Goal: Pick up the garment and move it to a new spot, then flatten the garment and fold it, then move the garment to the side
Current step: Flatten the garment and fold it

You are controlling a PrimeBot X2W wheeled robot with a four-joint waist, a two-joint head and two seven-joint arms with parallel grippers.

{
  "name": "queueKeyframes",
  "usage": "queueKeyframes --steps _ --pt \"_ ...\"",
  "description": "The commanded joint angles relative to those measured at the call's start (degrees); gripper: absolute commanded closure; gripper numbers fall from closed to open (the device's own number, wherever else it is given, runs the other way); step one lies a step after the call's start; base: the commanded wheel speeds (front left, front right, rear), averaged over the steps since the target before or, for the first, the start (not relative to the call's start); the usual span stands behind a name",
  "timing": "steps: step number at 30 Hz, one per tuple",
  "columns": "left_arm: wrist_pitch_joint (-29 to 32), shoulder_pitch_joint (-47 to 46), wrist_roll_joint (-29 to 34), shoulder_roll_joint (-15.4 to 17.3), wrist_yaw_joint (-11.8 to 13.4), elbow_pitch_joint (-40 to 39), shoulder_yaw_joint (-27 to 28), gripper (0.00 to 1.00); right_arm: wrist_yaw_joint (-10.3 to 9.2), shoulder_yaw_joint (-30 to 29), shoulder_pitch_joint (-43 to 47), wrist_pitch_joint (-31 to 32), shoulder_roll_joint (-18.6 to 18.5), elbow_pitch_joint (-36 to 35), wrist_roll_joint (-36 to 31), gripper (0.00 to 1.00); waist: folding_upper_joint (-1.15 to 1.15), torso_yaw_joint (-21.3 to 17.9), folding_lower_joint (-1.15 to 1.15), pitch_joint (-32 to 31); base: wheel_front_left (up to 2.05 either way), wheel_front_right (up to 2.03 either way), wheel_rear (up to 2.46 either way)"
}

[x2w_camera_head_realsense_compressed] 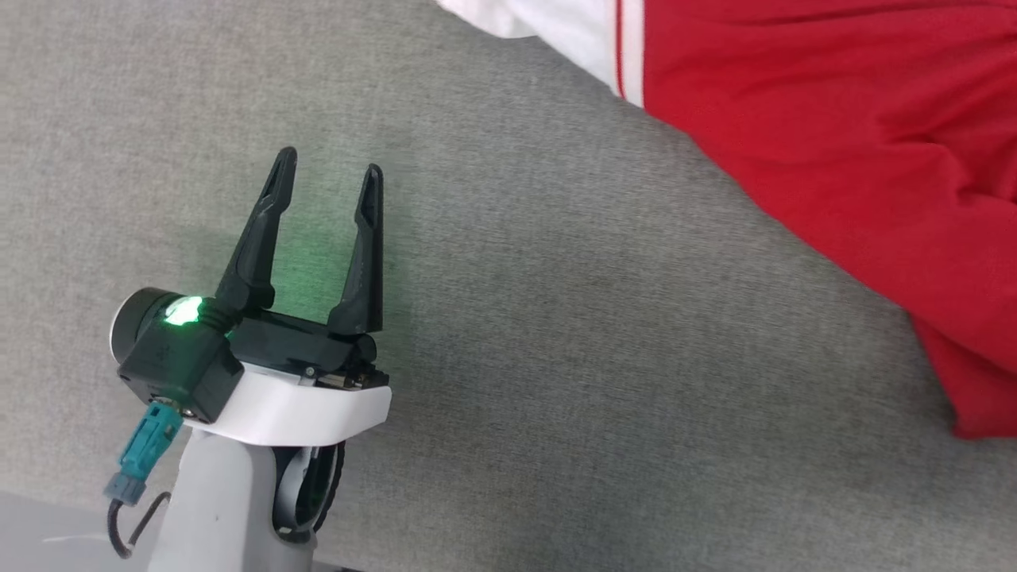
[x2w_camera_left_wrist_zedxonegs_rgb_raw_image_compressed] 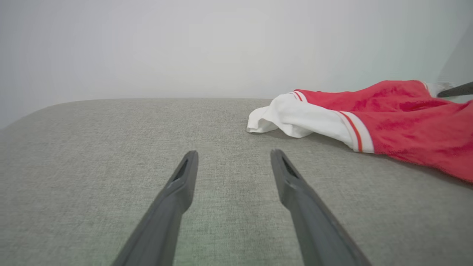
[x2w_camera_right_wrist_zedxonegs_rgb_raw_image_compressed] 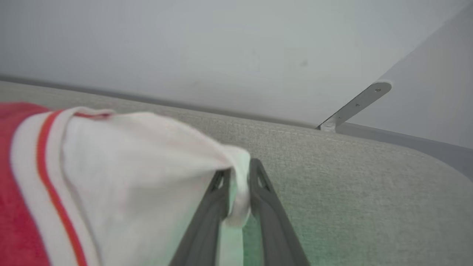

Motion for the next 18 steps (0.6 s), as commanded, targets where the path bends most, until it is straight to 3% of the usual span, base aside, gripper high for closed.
queueKeyframes --steps 1,2,3,11,18 --pt "-0.29 -1.09 -0.79 0.1 -0.11 -0.07 -0.02 0.0 -0.03 -0.23 -0.46 -0.72 0.56 0.79 -0.88 0.58 0.0 0.68 0.0 0.55 0.0 0.0 0.0" --pt "-0.29 -1.17 -0.8 0.18 -0.11 -0.01 -0.04 0.0 -0.04 -0.98 -0.87 -1.58 0.84 1.98 -1.74 0.36 0.0 0.7 0.0 0.53 0.0 0.0 0.0" --pt "-0.29 -1.26 -0.73 0.33 -0.12 0.06 -0.04 0.0 -0.04 -1.61 -1.01 -2.48 1.13 3.11 -2.41 0.0 0.0 0.58 0.0 0.39 0.0 0.0 0.0" --pt "-0.29 -2.25 -0.24 3.06 -0.11 0.37 -0.26 0.0 -0.03 -2.24 2.55 -12.01 2.68 3.89 -4.07 0.0 0.0 -2.34 0.0 -3.26 0.0 0.0 0.0" --pt "-0.29 -4.0 -1.5 9.32 -0.12 1.73 -4.63 0.0 -0.04 -1.04 13.81 -21.72 2.41 -5.54 2.11 0.0 0.0 -6.65 0.0 -8.55 0.0 0.0 0.0"
